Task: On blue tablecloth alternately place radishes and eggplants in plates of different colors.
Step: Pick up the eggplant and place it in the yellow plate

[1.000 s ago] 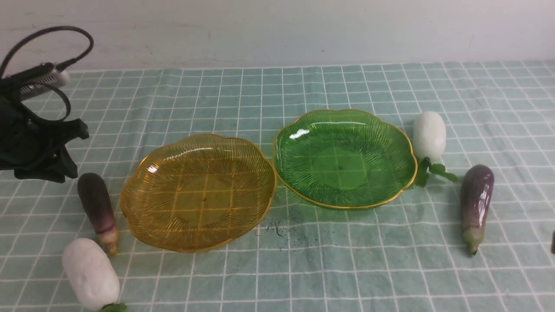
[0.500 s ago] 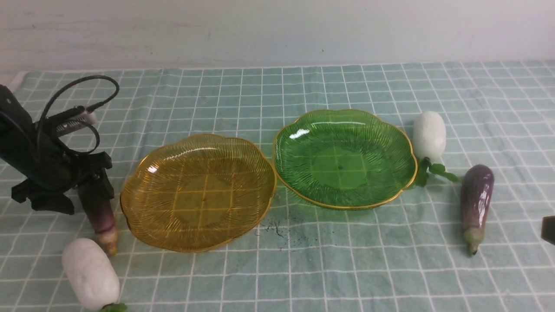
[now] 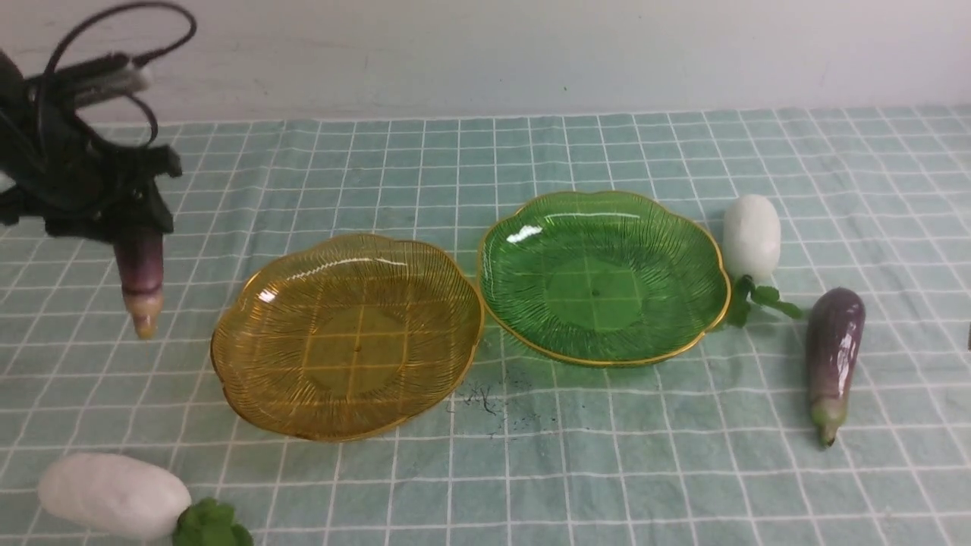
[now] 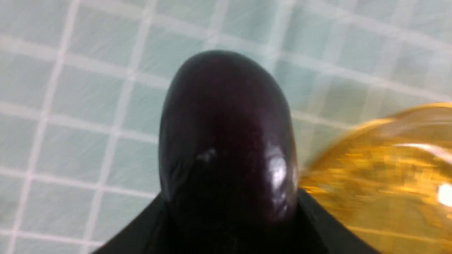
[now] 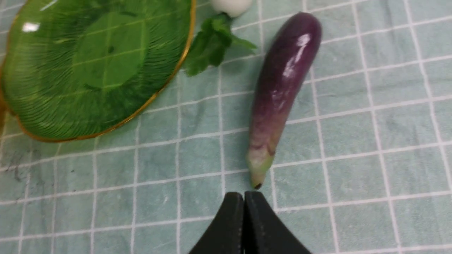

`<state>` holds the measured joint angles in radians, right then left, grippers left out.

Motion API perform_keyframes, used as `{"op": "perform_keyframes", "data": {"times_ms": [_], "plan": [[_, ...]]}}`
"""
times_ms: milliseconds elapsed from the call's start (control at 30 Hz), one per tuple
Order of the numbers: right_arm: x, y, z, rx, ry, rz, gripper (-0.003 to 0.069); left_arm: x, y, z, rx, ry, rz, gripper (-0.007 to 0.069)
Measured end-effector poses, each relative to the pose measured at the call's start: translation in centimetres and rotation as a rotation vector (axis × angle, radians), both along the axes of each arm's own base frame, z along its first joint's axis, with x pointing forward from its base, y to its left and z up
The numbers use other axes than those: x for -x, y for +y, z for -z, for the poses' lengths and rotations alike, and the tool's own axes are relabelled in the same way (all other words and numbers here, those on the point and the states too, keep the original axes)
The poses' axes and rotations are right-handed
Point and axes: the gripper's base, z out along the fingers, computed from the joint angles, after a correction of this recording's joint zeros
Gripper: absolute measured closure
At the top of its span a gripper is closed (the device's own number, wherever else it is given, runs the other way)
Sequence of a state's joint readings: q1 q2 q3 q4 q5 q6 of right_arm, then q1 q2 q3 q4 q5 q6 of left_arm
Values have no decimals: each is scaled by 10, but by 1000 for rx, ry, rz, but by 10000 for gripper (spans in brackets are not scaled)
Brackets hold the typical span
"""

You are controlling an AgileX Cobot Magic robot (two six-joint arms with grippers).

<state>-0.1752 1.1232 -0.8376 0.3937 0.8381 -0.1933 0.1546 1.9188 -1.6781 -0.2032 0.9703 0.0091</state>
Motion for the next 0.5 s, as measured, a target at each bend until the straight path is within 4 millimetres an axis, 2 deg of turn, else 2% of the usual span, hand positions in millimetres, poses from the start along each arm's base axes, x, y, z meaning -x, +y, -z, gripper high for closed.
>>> {"op": "perform_keyframes", "data": {"times_ms": [33, 67, 100, 167, 200, 300, 333, 367, 433, 467, 500], "plan": [[-8, -4, 3, -2, 17, 13, 671, -1, -9, -9, 2, -19, 30, 293], [-25, -10, 12, -6, 57, 27, 666, -2, -32, -20, 11, -42, 104, 293], [-29, -12, 15, -7, 66, 30, 664, -2, -35, -21, 15, -46, 112, 293], [-58, -18, 34, -20, 135, 35, 627, -3, -76, -21, 33, -53, 229, 293], [-61, -18, 35, -23, 136, 36, 622, -3, -78, -20, 33, -52, 238, 293], [-81, -17, 53, -36, 183, 30, 557, -5, -112, -9, 28, -31, 337, 293], [-88, -16, 62, -42, 204, 25, 530, -5, -116, -6, 23, -28, 349, 293], [-100, -12, 73, -46, 227, 14, 468, -8, -131, 6, 13, -9, 384, 293], [-111, -7, 88, -45, 255, -4, 379, -10, -139, 19, -8, 23, 406, 293], [-111, -7, 87, -44, 252, -3, 379, -11, -141, 22, -10, 30, 408, 293], [-119, -1, 101, -40, 274, -16, 285, -13, -143, 34, -23, 59, 409, 293]]}}
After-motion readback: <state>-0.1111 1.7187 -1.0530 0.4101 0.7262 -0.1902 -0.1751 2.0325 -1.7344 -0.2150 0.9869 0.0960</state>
